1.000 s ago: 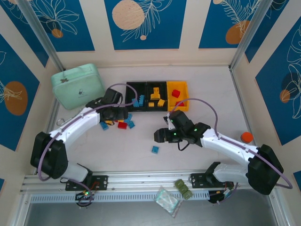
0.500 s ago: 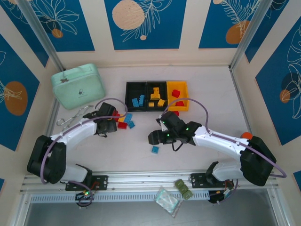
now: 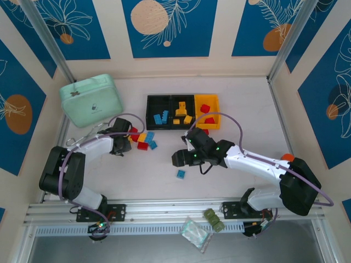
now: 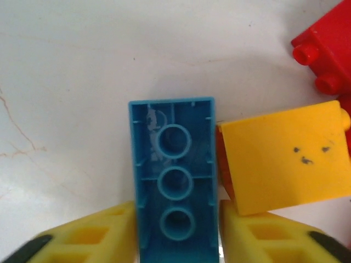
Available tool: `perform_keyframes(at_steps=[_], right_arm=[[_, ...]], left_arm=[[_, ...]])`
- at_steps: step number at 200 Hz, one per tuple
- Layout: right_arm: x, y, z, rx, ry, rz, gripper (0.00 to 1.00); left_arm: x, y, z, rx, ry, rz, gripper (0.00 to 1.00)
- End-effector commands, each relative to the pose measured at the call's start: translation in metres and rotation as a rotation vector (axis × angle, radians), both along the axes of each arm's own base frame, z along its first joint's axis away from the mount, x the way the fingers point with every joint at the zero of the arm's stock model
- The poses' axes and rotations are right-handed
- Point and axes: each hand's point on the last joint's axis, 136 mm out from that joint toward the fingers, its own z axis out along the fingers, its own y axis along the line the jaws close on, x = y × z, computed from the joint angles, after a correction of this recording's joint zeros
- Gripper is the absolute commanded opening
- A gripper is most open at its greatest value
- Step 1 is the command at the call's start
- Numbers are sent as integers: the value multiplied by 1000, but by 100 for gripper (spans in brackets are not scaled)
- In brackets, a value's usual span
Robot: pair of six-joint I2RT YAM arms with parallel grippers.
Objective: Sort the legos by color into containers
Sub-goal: Pick up the lego from the middle-left of the table.
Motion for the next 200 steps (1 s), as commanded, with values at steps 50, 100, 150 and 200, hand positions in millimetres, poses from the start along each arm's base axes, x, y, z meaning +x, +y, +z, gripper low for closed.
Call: perform_keyframes(at_steps=[50,100,150,200], right_arm=[[3,11,5,-4,-9,38,68],[3,18,9,20,-20,60,68],[5,21,13,35,-36,65,68],[2,10,16,32,-51,39,68]], left_arm=[[-18,-3,17,-58,0,-32,23],[-35,-19,48,-148,-33,-96,23],[-31,-50,80,-268,-91,-143,23],[-7,-91,101,-297,-125,-230,23]])
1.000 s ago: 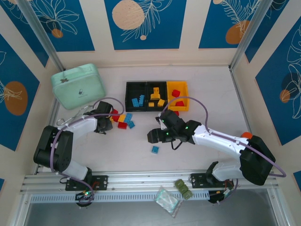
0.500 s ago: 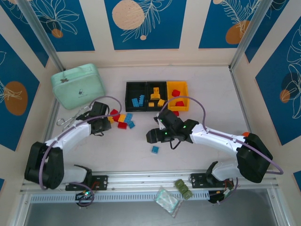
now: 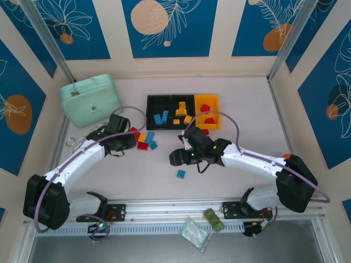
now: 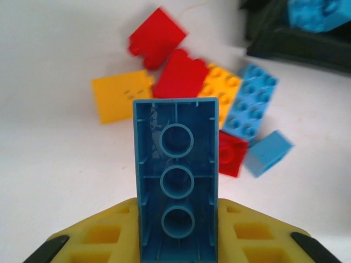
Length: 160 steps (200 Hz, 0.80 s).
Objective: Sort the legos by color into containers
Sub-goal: Pick up the lego from the middle-left of the table, then place the lego in the container.
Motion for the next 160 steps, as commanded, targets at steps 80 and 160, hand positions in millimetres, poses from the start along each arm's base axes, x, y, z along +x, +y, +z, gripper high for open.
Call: perform_keyframes(at_steps=[80,160], right_arm=[[-4,-26,14,18,-44,-69,68],[-4,-40,9,1,-32,-112,68]], left_arm=[[82,-83,18,-53,-18,-126,23],[157,-109,7,43,0,-162,23]])
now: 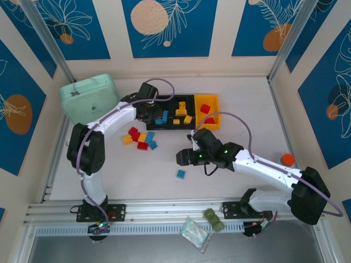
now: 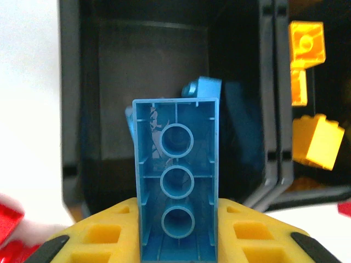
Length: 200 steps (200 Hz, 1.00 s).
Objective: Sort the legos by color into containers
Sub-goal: Place the lego in the container.
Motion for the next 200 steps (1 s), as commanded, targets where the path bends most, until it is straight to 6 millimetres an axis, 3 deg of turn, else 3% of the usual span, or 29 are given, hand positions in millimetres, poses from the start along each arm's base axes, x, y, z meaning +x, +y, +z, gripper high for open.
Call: perform_keyframes(at_steps=[1,45,92,108,153,200], right_arm=[[-3,-10,-6,-18,16,-27,68],[-1,-14,-6,-23,18,-43,68],[1,-15,-7,-25,24,-51,68],[1,-15,-7,-24,25,-50,68],[1,-14,-8,-18,28,-50,68],[2,-9,-5,-7,22,-39,68]], left_arm=[[13,0,-2,56,12,-21,23],[40,-4,-17,77,36,-9,23],[54,-7,-34,104,59,-2,25],[56,-6,-36,108,62,0,30],[55,-8,-16,93,31,-3,52],[36,-13,20,64,-25,-34,53]])
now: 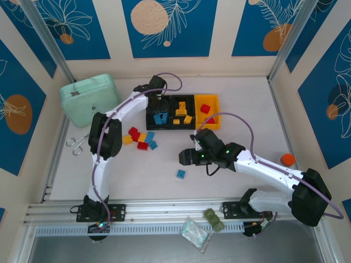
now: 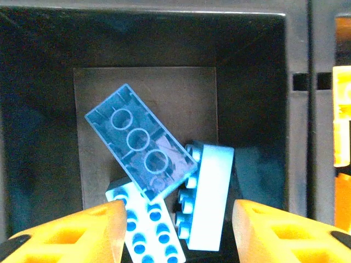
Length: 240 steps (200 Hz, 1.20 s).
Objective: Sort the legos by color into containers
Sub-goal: Place the lego in the container, then pick up the lego from the center of the table.
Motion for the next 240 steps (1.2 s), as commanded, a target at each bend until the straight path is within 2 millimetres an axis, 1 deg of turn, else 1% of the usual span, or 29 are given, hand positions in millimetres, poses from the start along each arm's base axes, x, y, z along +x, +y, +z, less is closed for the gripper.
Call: perform_keyframes(at_steps=[1,24,35,64,84,88,98,108,117,132,153,175,215,240], right_arm=[[0,2,0,12,8,-5,68],[0,3,2,11,3,2,68],[-1,3,3,9,2,5,68],[-2,1,4,7,-6,5,68],[-3,-1,7,10,-14,4,68],[-3,-2,6,8,-14,2,68],[-4,-3,6,8,-17,0,68],[-5,-4,5,6,-17,-3,68],[-5,-5,4,6,-16,-5,68],[-4,-4,2,4,-13,-4,68],[-5,-3,1,5,-9,3,68],[-5,-5,0,-1,-10,-1,68],[-8,-11,-7,-4,-2,-18,68],[-9,-14,-8,-3,0,-24,68]], left_arm=[[-12,-1,50,-25,-82,-28,53],[-31,-2,63,-39,-97,-51,54],[-43,0,65,-37,-98,-62,54],[-76,9,65,-35,-87,-72,56],[-104,22,54,-8,-47,-56,57],[-110,24,55,-11,-45,-50,57],[-126,28,46,-16,-22,-35,58],[-139,28,40,-31,-15,-20,60],[-152,29,29,-29,7,-6,61],[-167,32,15,-19,28,32,63],[-177,37,-4,15,49,84,64],[-183,37,-19,28,85,119,65],[-182,33,-32,51,104,140,65],[-180,37,-39,92,118,161,65]])
